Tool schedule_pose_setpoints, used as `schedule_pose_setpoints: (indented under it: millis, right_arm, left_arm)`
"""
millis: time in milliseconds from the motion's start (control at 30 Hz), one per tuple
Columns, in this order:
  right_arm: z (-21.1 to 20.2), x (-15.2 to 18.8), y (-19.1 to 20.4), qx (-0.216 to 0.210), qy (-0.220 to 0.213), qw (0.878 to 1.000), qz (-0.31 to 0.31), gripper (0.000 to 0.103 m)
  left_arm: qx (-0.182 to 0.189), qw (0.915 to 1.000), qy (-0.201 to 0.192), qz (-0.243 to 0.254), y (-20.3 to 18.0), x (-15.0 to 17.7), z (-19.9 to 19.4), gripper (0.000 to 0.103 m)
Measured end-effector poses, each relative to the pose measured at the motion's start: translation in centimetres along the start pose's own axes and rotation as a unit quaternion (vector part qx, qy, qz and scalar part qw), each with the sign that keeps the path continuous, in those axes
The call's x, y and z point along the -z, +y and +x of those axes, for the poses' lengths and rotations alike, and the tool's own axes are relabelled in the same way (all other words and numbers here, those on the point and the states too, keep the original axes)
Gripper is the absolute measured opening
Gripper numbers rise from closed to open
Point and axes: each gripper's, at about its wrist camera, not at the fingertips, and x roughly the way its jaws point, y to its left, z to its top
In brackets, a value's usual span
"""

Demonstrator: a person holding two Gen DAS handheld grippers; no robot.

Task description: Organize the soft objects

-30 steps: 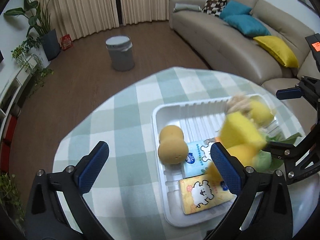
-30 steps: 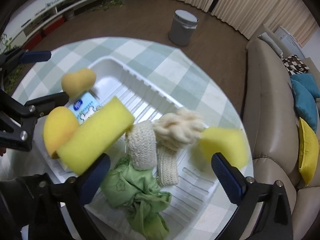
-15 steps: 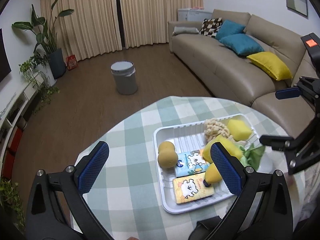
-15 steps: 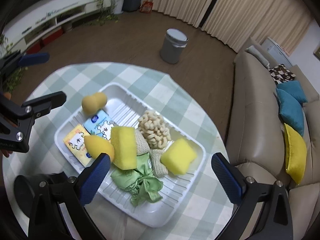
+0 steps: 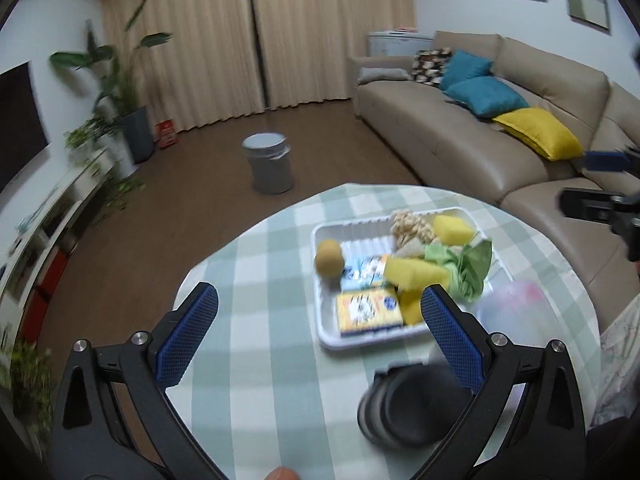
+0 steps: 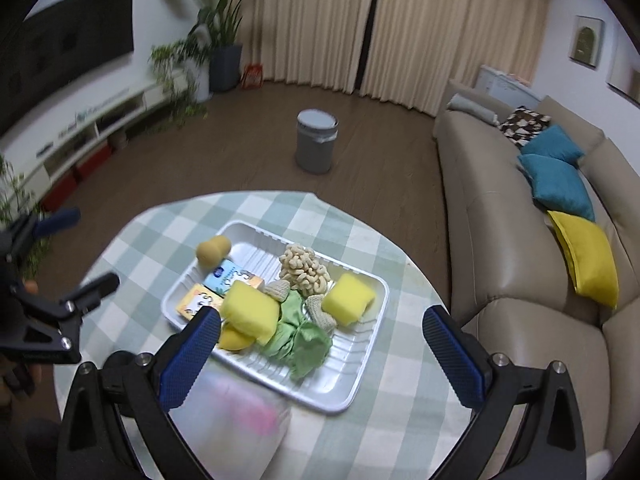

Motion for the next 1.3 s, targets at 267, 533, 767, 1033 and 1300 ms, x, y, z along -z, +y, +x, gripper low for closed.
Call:
schedule_pose_setpoints:
  millis: [267, 533, 767, 1033, 1300]
  right_arm:
    - [-7.4, 9.3, 2.2, 0.033, -0.093, 0.994, 0.047, 0.103]
    - [-9.8, 18.7, 4.8, 0.065, -0.112, 0.986, 0.102, 0.103]
    - [-9.7, 22.3, 5.6, 0.063, -0.094, 0.983, 0.146, 0.103]
    - [-11.0, 23.5, 6.2, 0.065, -0.107, 0.979, 0.161, 0.103]
    - [-11.1, 23.7, 6.7, 0.074, -0.111, 0.980, 0.151, 0.103]
  left_arm:
    - [-0.059, 0.9977, -0.022, -0.024, -2.3, 6.0, -6.2, 0.103]
    - [-0.022, 0.9984, -0.020, -0.048, -4.2, 10.1, -8.9, 0.103]
    - [0.008, 0.9972, -0.022, -0.071, -5.1, 11.9, -10.6, 0.103]
    - [0.012, 0.9959, -0.034, -0.083, -5.0, 12.2, -12.3, 0.103]
    - [0.011, 0.9962, -0.045, -0.074, -5.5, 12.6, -12.7, 0.103]
